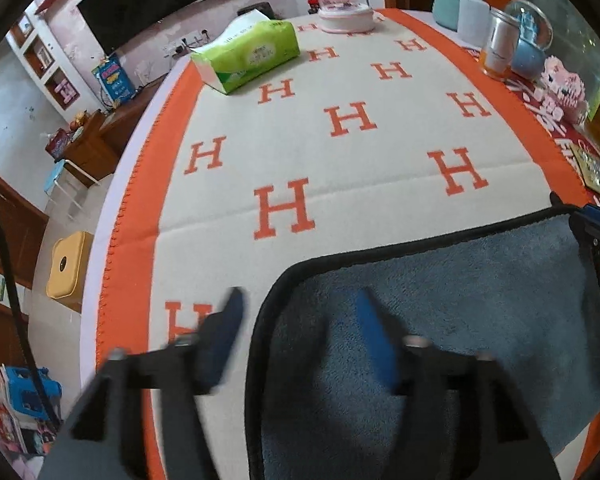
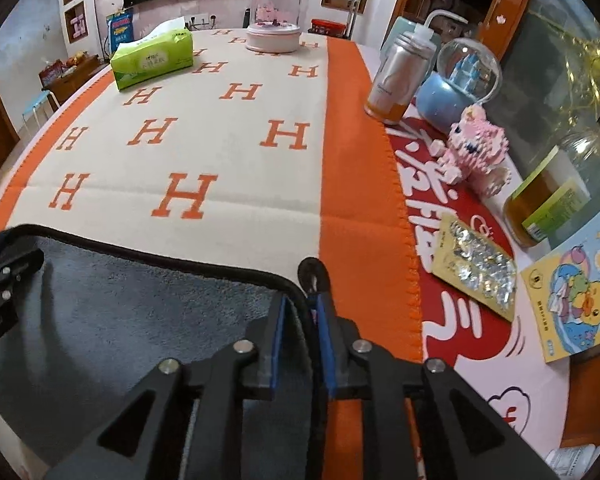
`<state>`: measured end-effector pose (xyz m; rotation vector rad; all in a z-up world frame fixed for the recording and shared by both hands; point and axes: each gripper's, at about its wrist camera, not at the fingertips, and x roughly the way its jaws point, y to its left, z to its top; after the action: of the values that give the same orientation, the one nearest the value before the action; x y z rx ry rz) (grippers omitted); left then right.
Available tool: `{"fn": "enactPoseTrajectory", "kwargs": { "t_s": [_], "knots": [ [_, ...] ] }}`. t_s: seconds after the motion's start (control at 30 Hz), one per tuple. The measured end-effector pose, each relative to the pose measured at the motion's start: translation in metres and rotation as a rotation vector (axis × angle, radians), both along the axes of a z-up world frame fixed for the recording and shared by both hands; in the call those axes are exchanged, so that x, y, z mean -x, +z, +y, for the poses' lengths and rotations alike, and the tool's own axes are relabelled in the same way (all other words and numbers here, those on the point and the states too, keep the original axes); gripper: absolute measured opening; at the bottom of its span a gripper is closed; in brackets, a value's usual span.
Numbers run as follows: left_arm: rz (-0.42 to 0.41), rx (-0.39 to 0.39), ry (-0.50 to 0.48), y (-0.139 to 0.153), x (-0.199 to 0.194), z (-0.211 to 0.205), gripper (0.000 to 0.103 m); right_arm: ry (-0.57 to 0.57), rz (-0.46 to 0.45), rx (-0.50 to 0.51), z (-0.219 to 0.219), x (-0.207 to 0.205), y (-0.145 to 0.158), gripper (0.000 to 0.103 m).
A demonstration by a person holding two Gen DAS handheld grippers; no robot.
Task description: Fold towel
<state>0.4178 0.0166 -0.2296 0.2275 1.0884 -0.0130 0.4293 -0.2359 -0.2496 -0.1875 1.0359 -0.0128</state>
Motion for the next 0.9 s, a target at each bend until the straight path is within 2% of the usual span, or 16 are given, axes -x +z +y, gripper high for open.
{"fn": "enactPoseTrajectory", "kwargs": {
  "t_s": [0.07,0.3,0.37,0.53,0.9],
  "knots": [
    [-0.027,0.003,0.005,0.007,0.004,0.0,0.083,-0.001,-0.017,-0.002,0.0,0.004,0.007,0.022],
    [-0.052,0.007,0.023,0.038,0.025,0.0,0.085,-0.001,-0.066,-0.084,-0.001,0.021,0.044,0.039],
    [-0.066,0.023,0.025,0.05,0.035,0.0,0.09,0.006,-0.072,-0.104,0.0,0.028,0.053,0.041],
    [-0.086,0.079,0.044,0.082,0.068,0.001,0.1,0.017,-0.103,-0.11,0.005,0.057,0.083,0.043],
    [-0.16,0.149,0.091,0.152,0.185,0.002,0.102,0.022,-0.129,-0.189,-0.003,0.153,0.132,0.043]
  ]
}}
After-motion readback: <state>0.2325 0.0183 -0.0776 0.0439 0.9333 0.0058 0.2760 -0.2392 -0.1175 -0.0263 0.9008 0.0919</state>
